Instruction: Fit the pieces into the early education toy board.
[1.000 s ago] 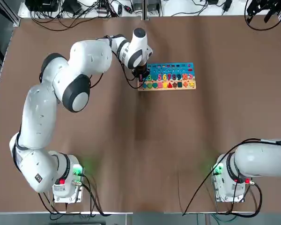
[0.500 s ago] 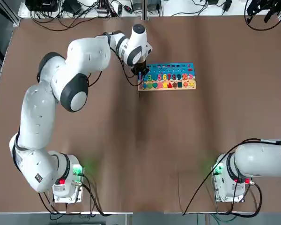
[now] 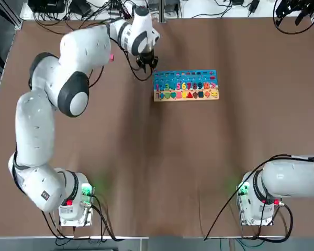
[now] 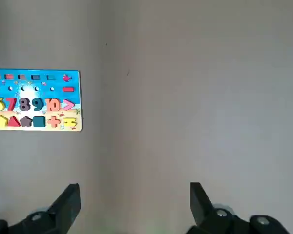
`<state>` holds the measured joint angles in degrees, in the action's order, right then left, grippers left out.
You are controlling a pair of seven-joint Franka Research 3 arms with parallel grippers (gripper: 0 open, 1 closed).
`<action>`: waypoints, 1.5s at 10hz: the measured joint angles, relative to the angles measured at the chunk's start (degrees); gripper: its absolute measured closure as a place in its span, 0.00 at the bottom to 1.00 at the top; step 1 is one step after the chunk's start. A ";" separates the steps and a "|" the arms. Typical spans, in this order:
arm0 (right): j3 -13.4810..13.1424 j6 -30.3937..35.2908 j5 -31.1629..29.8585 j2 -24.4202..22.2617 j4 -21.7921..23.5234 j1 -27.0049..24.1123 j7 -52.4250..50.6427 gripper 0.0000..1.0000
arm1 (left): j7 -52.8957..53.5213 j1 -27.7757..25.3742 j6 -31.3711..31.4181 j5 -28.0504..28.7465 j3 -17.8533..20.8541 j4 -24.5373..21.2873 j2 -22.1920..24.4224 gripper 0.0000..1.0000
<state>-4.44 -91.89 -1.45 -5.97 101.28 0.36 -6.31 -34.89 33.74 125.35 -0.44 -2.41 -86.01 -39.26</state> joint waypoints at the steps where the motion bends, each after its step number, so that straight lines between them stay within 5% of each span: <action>1: 0.00 0.00 0.00 0.01 0.00 0.00 0.00 0.01 | 1.76 -1.95 -0.90 0.00 0.05 0.09 0.87 0.49; 10: -0.02 0.01 0.00 0.14 0.00 0.00 0.00 0.01 | 25.82 -20.48 -3.51 0.05 0.82 7.21 -0.78 0.35; 13: -0.03 0.04 0.00 0.16 0.01 -0.01 0.00 0.01 | 31.21 -20.90 -3.51 0.06 4.60 12.32 -5.83 0.04; 15: -0.03 0.05 0.00 0.20 0.02 -0.01 0.00 0.01 | 30.73 -20.88 -3.46 0.06 5.17 15.20 -9.07 0.05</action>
<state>-4.47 -91.84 -1.45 -5.78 101.30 0.35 -6.31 -4.16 12.87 121.89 -0.38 2.76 -70.81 -48.33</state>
